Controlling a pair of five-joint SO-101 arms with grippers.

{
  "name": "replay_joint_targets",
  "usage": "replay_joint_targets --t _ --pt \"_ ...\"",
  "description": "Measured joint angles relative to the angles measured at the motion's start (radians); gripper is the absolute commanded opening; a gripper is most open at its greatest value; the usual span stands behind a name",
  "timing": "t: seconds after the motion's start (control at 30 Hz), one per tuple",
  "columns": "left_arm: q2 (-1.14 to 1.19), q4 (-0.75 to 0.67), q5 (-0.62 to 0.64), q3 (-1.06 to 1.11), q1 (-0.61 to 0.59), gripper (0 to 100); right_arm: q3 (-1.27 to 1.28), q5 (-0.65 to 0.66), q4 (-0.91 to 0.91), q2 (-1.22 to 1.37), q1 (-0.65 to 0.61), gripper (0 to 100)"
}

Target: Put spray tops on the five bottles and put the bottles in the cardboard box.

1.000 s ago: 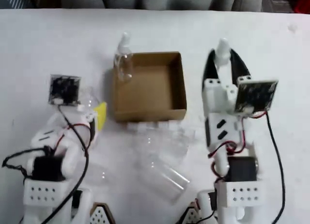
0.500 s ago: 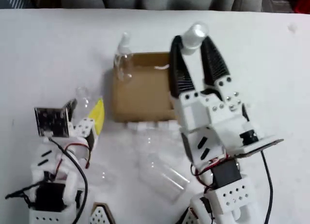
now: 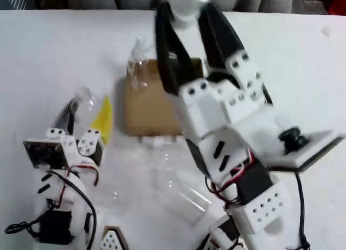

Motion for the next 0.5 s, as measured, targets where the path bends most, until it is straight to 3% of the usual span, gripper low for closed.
replay_joint_targets --t 0.27,0.5 --pt "-0.002 -0.282 0.000 0.112 0.000 2 -0.402 0.000 0.391 0.158 -0.161 1.6" --pt "-0.002 -0.391 0.003 0.209 0.000 2 -0.459 0.097 0.463 0.155 -0.235 1.6"
